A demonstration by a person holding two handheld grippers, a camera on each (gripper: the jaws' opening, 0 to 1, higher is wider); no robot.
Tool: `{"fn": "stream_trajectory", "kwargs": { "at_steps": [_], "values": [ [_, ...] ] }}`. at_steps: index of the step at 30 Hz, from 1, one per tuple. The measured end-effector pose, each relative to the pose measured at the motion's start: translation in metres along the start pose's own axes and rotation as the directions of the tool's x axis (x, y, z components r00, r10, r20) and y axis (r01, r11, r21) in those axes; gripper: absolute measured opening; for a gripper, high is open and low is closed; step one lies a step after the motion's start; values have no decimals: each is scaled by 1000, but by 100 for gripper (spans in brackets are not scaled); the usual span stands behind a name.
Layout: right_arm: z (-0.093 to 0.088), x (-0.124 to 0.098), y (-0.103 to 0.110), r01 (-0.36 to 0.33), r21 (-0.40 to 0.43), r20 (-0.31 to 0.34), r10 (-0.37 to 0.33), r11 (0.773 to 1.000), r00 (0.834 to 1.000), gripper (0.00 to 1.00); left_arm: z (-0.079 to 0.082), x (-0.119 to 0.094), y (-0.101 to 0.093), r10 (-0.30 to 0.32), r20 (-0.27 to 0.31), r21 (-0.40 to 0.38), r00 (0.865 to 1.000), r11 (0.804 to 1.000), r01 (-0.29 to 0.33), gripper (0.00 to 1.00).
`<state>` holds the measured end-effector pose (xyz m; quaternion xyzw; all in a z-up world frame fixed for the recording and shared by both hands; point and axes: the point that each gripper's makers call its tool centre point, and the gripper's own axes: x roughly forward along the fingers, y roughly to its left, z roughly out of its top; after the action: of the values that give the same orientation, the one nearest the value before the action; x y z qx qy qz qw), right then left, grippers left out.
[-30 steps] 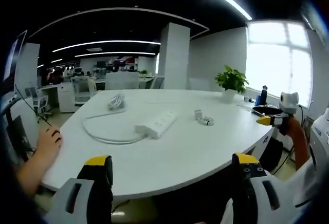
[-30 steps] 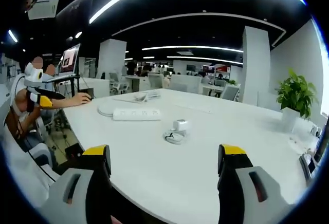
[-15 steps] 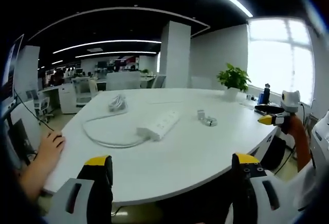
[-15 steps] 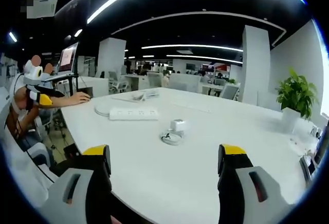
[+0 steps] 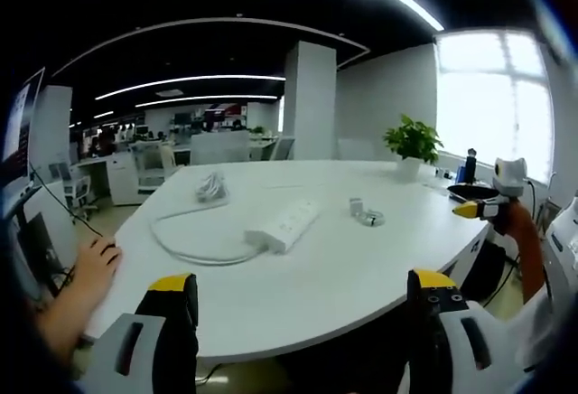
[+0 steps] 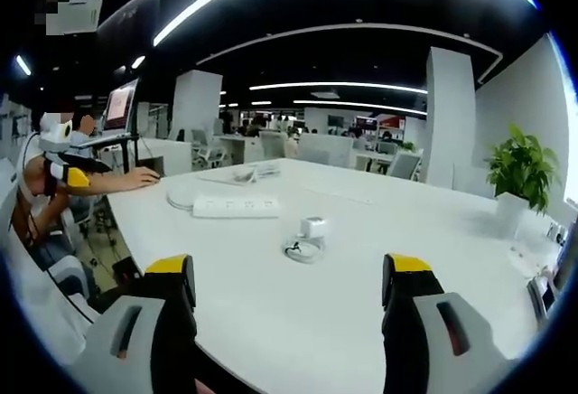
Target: Straighten the power strip on the desk, plug the charger into it
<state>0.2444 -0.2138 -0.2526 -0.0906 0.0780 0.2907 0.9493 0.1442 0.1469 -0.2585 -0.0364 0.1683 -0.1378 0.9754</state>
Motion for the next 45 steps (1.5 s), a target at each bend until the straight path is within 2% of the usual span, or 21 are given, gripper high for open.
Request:
{"fn": "stream_trajectory", "kwargs": {
  "at_steps": [4,15,23,26,28,30,34,40,45],
  "values": [
    [0,0,-1,-1,-3,-1,1,1000,1000,83,0,3,1,0,-3,0,1000,1000,0,96],
    [4,5,0,-17,3,8,17,1000,1000,84,14,4,-2,-30,57,-12,998,999,30,96],
    [9,12,-7,-14,-2,-4,14,1000,1000,85,23,22,-3,-55,75,35,996,998,53,96],
    [13,18,-10,-14,-8,-20,14,1000,1000,85,23,28,1,-42,28,9,999,999,42,95],
    [15,19,-14,1,-4,-48,-1,1000,999,84,19,31,5,-17,-28,20,999,1000,17,96],
    [19,19,-16,10,-8,-50,-10,1000,999,84,17,34,10,2,-64,42,998,999,1,96],
    [22,26,-16,3,-17,-47,-4,1000,999,84,21,40,17,13,-71,52,997,999,-10,96],
    [12,46,-18,-18,-11,-81,17,1000,997,84,19,59,20,-12,-85,30,996,999,15,96],
    [11,56,-22,-26,-2,-87,25,1000,996,84,21,65,22,-19,-93,25,995,999,21,96]
  ]
}}
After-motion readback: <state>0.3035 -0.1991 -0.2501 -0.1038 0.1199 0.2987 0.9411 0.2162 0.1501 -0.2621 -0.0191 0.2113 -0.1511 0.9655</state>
